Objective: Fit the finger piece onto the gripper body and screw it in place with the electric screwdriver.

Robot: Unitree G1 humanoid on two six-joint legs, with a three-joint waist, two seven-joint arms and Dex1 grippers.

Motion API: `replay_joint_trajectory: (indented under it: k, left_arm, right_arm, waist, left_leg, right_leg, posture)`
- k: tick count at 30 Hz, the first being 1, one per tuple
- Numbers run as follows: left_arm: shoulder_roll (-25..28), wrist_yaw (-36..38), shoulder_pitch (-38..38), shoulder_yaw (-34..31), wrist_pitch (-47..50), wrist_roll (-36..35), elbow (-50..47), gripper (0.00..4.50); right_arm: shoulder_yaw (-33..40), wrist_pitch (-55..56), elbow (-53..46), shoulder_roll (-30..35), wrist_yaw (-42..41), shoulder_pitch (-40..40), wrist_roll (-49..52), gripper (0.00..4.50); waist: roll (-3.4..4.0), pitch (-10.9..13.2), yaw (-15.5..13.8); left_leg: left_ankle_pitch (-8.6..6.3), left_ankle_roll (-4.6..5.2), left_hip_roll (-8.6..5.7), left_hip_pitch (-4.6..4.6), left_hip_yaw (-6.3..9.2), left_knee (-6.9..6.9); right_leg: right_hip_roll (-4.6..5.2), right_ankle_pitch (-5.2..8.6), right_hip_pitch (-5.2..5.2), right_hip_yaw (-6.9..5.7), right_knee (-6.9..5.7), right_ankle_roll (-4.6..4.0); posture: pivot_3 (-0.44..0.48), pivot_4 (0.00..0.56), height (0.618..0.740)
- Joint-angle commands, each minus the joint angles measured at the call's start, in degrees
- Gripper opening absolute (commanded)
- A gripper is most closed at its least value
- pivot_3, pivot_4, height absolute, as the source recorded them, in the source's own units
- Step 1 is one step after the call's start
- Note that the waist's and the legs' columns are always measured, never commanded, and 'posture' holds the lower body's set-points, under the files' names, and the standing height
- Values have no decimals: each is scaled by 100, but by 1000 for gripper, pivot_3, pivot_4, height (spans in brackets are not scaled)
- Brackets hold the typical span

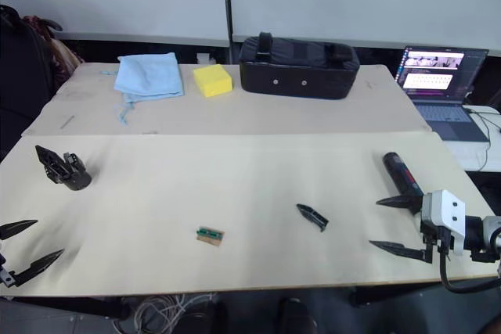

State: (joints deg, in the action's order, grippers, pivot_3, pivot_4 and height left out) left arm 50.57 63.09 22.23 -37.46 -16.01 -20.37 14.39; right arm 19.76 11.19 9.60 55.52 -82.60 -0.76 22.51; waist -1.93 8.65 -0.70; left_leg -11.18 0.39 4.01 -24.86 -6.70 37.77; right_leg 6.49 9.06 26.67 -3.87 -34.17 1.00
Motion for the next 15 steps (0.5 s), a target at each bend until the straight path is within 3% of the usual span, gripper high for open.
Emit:
replay_joint_trajectory:
  k: [1,4,8,15]
  left_arm:
    - [-47,-172,80,-342,504,-397,-383,4500]
    - [-292,-526,253,-636,1377,-897,-894,4500]
    - [-1027,-2048,-157,-1282,2326,-1587,-1126,4500]
    - [-1955,-3331,71,-1375,2627,-1231,-1387,4500]
  right_arm:
    - [-23,-400,-456,14,151,48,270,4468]
    - [-233,-1309,-1361,-244,635,52,695,4468]
    - [-578,-1227,-2105,-862,1036,389,837,4468]
    - [-991,-1441,-2613,-1849,1872,824,883,4468]
  waist:
    - [0,0,0]
    - [-1,0,30]
    - [1,1,20]
    - [-20,-8,-10]
  left_leg:
    - [0,0,0,0,0,0]
    - [-1,-2,11,5,2,0]
    - [-7,-12,31,33,5,-1]
    - [-14,-18,28,49,1,1]
  right_leg:
    - [0,0,0,0,0,0]
    - [-2,0,-1,2,-2,0]
    - [-15,1,-26,0,-2,-1]
    - [-23,2,-44,-1,4,-2]
  posture:
    - [0,150,740]
    - [0,150,740]
    - [0,150,740]
    - [0,150,740]
